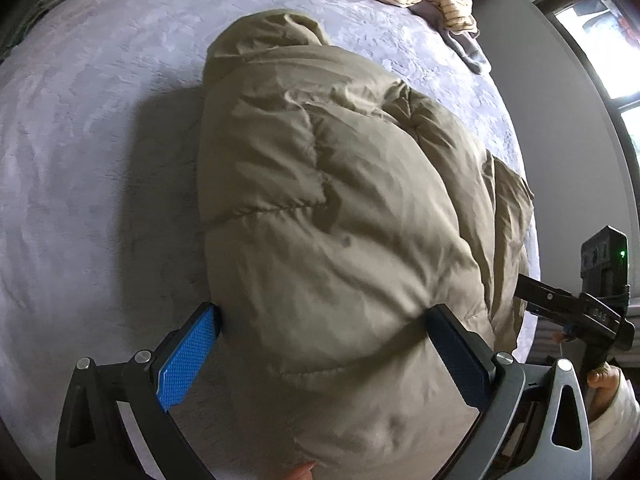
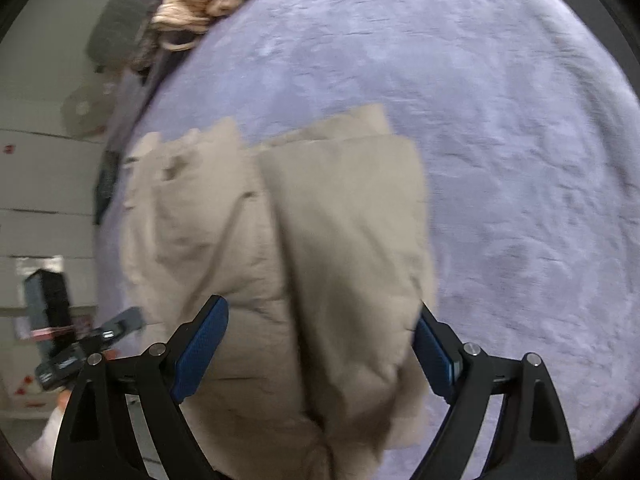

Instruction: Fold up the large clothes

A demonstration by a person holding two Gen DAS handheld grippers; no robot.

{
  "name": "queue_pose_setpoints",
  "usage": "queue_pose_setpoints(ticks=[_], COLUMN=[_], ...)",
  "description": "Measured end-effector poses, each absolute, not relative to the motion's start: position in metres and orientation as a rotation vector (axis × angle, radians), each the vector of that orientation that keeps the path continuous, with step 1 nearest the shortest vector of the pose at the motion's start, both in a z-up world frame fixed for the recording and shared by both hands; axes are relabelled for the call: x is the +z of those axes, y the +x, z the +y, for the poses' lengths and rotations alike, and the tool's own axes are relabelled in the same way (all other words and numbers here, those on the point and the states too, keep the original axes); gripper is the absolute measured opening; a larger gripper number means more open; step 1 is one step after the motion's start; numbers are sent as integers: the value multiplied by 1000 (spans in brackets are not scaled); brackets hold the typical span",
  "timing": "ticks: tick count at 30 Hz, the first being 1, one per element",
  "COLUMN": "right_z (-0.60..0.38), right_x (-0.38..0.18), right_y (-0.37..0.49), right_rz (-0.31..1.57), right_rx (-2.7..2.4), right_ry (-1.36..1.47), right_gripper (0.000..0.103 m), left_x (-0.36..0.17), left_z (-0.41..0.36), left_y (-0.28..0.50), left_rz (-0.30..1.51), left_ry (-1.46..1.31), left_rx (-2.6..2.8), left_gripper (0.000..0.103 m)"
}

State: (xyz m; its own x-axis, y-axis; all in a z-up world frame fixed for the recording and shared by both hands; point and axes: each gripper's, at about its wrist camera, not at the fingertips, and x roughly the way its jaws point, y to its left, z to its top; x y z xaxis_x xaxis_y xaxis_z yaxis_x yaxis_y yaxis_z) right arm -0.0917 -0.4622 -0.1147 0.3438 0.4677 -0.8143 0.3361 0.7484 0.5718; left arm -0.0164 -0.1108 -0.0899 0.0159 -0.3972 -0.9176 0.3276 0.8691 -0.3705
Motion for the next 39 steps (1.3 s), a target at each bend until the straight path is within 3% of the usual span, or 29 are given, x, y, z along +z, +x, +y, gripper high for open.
queue_pose_setpoints(ticks=[1,8,21,27,33,35,39], right_z=[-460,-446,-480,-482,-477,-475,-477], right_x=[-115,-123,-182,-210,-202,-202,-201], right_y=[-89,-69,-39,-23,-23,-28,-31], right_rz=[1252,1320,1364,1387,1384,1389,1395], right_rx=[126,128,369,381,411,408,392], right_ry=[775,558,831,902,939,955,998], right_gripper=[103,103,103,103,103,102,84], left_x=[-91,-94,-157,-164,-153,-143,-127], left_z=[-112,-115,-108,-120,-142,-150,-154], left_y=[-16,-7,40,35,19,12,5], left_rz=[1452,1452,1574,1546,1513,1478,1437], left_ry=[-61,-52,-363,-308,-199,-152,-132], left_rx=[-567,-597,-767,-743,-696,-686,-673], left_gripper=[103,103,103,103,103,96,82])
